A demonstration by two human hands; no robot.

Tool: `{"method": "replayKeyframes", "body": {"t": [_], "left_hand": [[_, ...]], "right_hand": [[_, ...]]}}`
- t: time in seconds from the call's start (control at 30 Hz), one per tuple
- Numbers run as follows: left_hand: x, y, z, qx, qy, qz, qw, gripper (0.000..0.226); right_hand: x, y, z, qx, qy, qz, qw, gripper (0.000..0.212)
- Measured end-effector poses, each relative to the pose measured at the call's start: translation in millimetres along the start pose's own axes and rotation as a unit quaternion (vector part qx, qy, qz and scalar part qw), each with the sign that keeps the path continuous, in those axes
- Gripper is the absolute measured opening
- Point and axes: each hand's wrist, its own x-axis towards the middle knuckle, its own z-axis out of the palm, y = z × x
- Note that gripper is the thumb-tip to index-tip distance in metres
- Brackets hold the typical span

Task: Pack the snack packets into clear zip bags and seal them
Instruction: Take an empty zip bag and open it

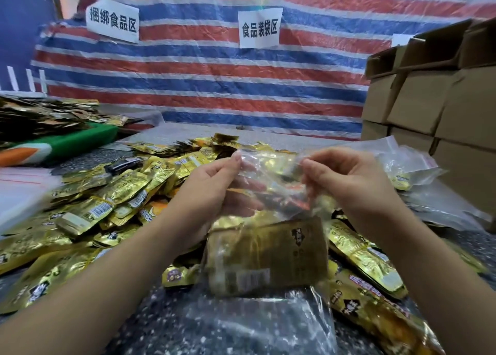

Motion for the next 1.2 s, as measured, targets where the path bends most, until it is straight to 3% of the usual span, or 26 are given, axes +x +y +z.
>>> {"method": "replayKeyframes", "body": {"t": [0.1,0.27,0.4,0.5,0.57,0.63,0.77,0.87,0.9,0.97,1.1,1.2], "left_hand": [[1,-1,-1,-0.016,-0.017,-0.004,1.000,0.034],[2,-6,-2,0.041,0.027,-0.006,0.999,0.027],[4,-6,-3,0.066,0.058,-0.029,0.996,0.020],[5,-7,-4,0.102,0.067,-0.064,0.990,0.020],[4,-6,-4,0.109,0.061,-0.075,0.989,0.024],[3,-4,-3,0.104,0.053,-0.080,0.990,0.028],[1,-7,0,0.170,0.033,-0.071,0.982,0.029],[1,-10,4,0.227,0.011,-0.049,0.973,0.030],[0,-11,5,0.233,0.004,-0.044,0.971,0.031],[0,-12,6,0.238,-0.004,-0.036,0.971,0.030],[0,-12,3,0.249,-0.003,-0.030,0.968,0.031],[0,-12,3,0.258,-0.004,-0.029,0.966,0.031]], "right_hand": [[2,5,2,0.050,0.014,0.026,0.998,0.013],[2,13,1,0.002,0.005,0.033,0.999,0.013],[9,24,-7,0.007,0.080,0.123,0.989,0.029],[26,35,-18,-0.134,0.139,0.162,0.968,0.031],[40,42,-21,-0.279,0.105,0.145,0.943,0.023],[53,46,-18,-0.388,0.024,0.116,0.914,0.010],[77,60,-1,-0.498,-0.151,0.097,0.849,0.014],[92,75,13,-0.547,-0.243,0.144,0.788,0.052],[96,81,16,-0.562,-0.258,0.165,0.768,0.061],[102,91,20,-0.581,-0.268,0.183,0.746,0.059],[110,103,31,-0.571,-0.237,0.222,0.754,0.042],[110,110,40,-0.561,-0.211,0.264,0.755,0.044]]}}
